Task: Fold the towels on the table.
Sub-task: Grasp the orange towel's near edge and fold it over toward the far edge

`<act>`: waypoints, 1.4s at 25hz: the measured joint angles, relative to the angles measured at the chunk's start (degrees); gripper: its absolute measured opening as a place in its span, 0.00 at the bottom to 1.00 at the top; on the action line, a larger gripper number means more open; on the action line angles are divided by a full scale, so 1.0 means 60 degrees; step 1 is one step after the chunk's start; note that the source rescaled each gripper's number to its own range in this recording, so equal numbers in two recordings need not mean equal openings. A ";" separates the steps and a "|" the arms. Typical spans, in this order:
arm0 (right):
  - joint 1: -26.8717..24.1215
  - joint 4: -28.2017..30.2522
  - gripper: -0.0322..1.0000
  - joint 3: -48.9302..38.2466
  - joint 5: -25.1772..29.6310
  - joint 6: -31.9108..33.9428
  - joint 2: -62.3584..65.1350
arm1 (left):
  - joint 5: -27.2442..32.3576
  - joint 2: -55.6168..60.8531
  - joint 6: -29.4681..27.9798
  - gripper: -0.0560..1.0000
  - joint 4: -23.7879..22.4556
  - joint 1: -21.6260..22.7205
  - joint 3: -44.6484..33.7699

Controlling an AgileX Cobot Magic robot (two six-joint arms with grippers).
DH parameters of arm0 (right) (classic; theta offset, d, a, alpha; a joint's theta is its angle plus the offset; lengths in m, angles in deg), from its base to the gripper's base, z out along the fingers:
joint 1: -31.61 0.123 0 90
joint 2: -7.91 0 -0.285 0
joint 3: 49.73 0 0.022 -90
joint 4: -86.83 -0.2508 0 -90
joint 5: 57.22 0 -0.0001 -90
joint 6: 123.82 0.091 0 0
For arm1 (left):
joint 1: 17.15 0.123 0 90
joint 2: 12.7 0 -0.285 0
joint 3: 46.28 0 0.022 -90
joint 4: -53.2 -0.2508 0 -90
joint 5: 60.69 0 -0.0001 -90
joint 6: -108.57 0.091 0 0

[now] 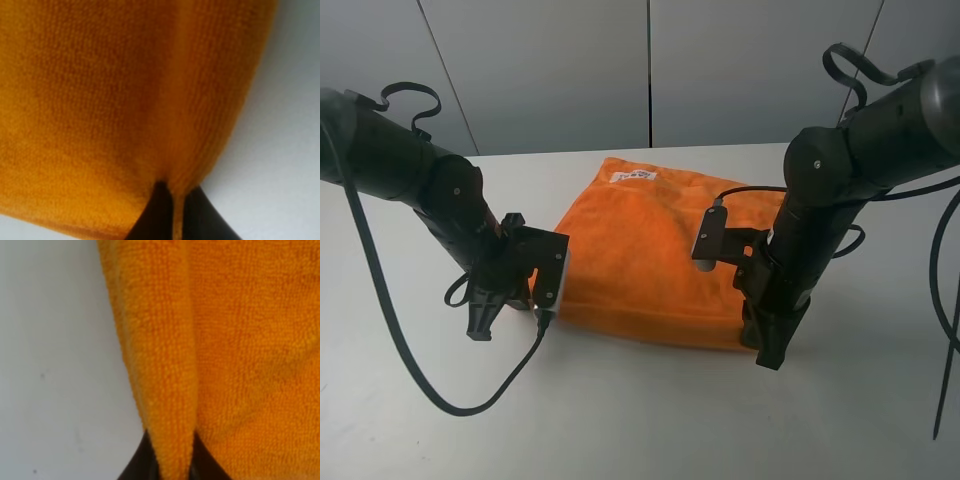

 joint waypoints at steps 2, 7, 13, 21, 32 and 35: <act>0.0006 -0.0020 0.03 0.0000 0.0325 0.0067 0.0199 | 0.0404 0.0125 -0.0622 0.06 0.0209 0.0000 0.0025; 0.0022 -0.0037 0.03 0.0000 0.0980 0.0352 0.0502 | 0.1600 0.0966 -0.1490 0.06 0.0563 0.0000 0.0025; 0.0022 -0.0054 0.03 0.0000 0.1256 0.0478 0.0819 | 0.3439 0.1611 -0.2478 0.06 0.0752 -0.0015 0.0025; 0.0042 -0.0054 0.03 -0.0017 0.1304 0.0805 0.1952 | 0.5184 0.1778 -0.3123 0.06 0.1516 -0.0015 0.0025; 0.0042 0.0616 0.03 0.1039 0.1548 0.1202 0.2344 | 0.5151 0.2822 -0.3208 0.06 0.1381 -0.0015 0.0177; 0.0042 0.1172 0.03 0.1372 0.1461 0.1429 0.2365 | 0.4324 0.2838 -0.3389 0.06 0.1089 -0.0015 0.0261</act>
